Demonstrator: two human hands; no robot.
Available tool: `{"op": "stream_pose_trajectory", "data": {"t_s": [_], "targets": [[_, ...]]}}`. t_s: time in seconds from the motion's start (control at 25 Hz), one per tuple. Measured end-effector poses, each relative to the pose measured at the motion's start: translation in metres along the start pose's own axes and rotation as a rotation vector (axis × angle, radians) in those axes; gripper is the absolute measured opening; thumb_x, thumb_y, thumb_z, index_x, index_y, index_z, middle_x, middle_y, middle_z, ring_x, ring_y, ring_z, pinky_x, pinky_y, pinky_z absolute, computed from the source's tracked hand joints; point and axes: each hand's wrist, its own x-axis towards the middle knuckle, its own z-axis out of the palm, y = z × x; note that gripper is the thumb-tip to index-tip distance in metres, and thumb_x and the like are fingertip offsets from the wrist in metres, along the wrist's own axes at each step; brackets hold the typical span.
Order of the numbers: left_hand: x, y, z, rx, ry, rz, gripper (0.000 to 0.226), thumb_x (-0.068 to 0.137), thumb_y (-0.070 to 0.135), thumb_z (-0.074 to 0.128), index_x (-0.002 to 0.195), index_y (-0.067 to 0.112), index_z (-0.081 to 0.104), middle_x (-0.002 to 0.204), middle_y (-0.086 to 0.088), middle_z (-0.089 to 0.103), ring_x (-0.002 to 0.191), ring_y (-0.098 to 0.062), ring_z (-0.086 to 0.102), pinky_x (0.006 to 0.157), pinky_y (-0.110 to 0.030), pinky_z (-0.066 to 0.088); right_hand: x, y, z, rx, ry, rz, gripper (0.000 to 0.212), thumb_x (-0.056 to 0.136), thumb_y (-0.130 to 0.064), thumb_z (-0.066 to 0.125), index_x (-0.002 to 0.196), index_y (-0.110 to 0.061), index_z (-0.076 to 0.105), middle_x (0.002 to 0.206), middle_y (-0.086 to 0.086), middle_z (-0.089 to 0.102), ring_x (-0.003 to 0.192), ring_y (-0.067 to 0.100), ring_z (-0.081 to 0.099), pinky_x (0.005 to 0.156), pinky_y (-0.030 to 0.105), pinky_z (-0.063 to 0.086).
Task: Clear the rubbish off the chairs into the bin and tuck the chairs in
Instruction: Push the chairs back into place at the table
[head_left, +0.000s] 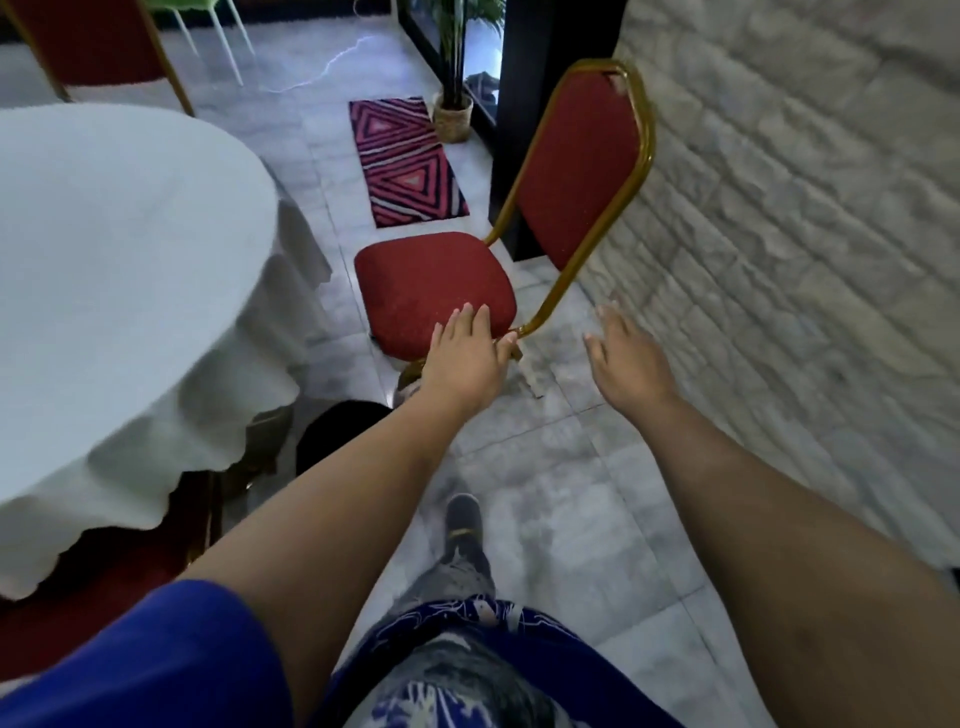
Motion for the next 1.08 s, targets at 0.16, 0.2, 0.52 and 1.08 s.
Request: {"op": "stream_pose_trajectory", "data": {"t_s": [0.16,0.2,0.52,1.08], "targets": [[0.098,0.023,0.009,-0.011,-0.026,0.019,0.064,0.103,0.047,0.020,0.154,0.009,0.014,0.161,-0.012,0.012,0.149,-0.027,0.008,0.121,-0.042,0.004,0.093,0.042,-0.012,0.004,0.042,0.040,0.056,0.104,-0.037,0.031,0.151,-0.006,0.031,0.160,0.014,0.028,0.144,0.031,0.031,0.117,0.046,0.028],[0.122,0.029,0.008,-0.011,-0.026,0.021,0.064,0.102,0.047,0.020,0.154,0.009,0.014,0.161,-0.013,0.012,0.149,-0.027,0.008,0.121,-0.043,0.004,0.117,0.048,-0.017,0.012,0.054,0.044,0.055,0.104,-0.037,0.031,0.150,-0.006,0.032,0.159,0.015,0.029,0.144,0.032,0.032,0.117,0.046,0.028],[0.312,0.096,-0.009,-0.085,0.010,0.096,0.064,0.103,0.046,0.023,0.153,0.007,0.014,0.161,-0.014,0.013,0.149,-0.027,0.009,0.122,-0.042,0.006,0.314,0.091,-0.072,0.100,0.175,0.073,0.055,0.105,-0.037,0.029,0.153,-0.011,0.028,0.160,0.011,0.028,0.148,0.026,0.026,0.120,0.043,0.022],[0.500,0.224,0.050,-0.228,0.056,-0.018,0.069,0.102,0.046,0.025,0.154,0.010,-0.003,0.162,-0.008,-0.007,0.150,-0.020,-0.007,0.122,-0.038,0.001,0.573,0.147,-0.101,0.071,0.025,-0.220,0.055,0.105,-0.034,0.026,0.157,-0.017,0.018,0.165,0.002,0.014,0.152,0.018,0.013,0.123,0.037,0.014]]}}
